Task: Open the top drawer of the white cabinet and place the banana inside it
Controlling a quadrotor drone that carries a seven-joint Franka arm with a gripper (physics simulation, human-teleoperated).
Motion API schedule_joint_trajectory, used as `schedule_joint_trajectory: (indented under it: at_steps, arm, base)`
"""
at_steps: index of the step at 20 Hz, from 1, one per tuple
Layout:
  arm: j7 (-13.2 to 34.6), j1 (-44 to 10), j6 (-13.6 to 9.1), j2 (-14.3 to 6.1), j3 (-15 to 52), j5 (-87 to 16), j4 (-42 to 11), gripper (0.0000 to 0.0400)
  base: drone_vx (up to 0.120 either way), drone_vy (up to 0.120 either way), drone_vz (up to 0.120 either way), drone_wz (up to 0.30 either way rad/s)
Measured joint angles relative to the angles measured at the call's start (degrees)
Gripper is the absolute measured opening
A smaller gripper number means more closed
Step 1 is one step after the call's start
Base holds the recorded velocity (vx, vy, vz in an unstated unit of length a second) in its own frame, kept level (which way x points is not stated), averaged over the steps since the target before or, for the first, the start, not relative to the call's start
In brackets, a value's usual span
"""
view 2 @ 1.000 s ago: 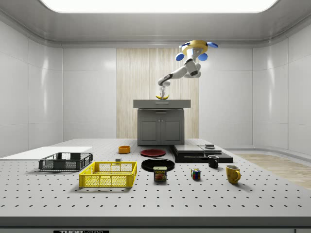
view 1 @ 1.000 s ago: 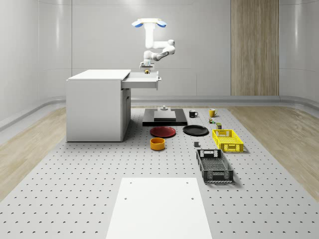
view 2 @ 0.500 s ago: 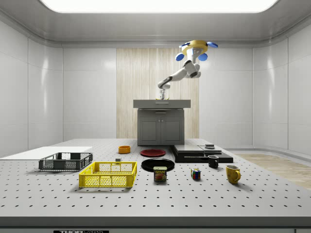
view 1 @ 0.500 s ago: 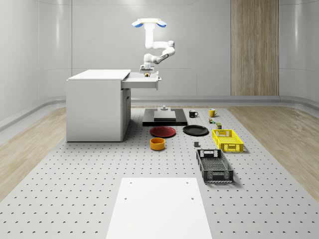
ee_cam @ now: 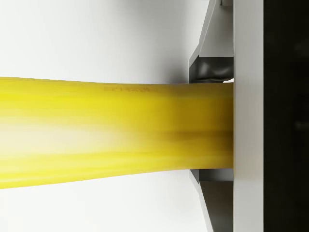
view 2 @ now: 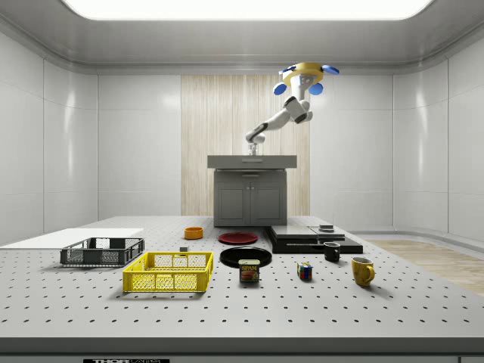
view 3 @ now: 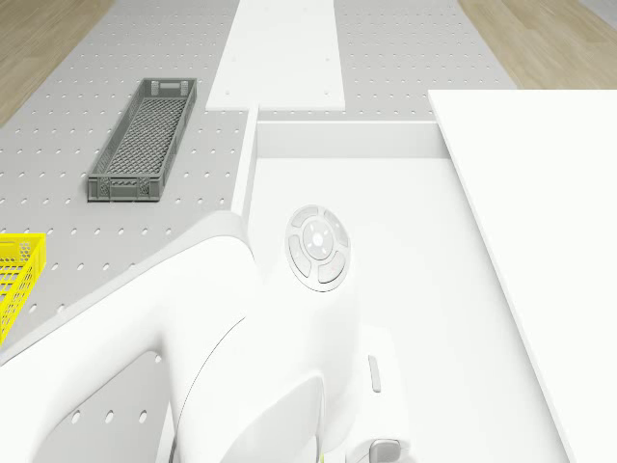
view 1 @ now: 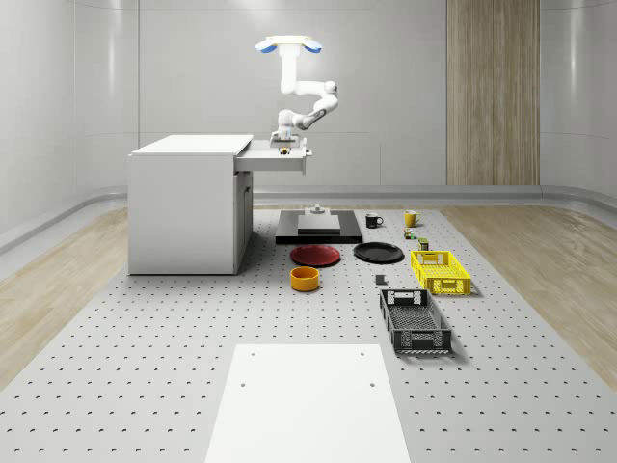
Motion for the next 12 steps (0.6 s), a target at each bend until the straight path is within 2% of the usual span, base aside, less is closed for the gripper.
schedule_joint_trajectory:
  at_steps: [2, 5, 8, 12]
  arm:
    - [1.01, 0.12, 0.06, 0.30, 0.32, 0.45, 0.32, 0.0301]
    - [2.06, -0.24, -0.49, 0.29, -0.17, 0.30, -0.11, 0.0353]
    - [2.74, -0.96, -1.50, 0.03, -1.33, -0.42, -1.13, 0.0378]
    - [3.33, -2.03, -3.01, -0.39, -3.24, -1.74, -2.69, 0.0392]
  base:
    - [0.000, 0.000, 0.000, 0.000]
    - [0.000, 0.000, 0.000, 0.000]
    - [0.000, 0.000, 0.000, 0.000]
    - [0.000, 0.000, 0.000, 0.000]
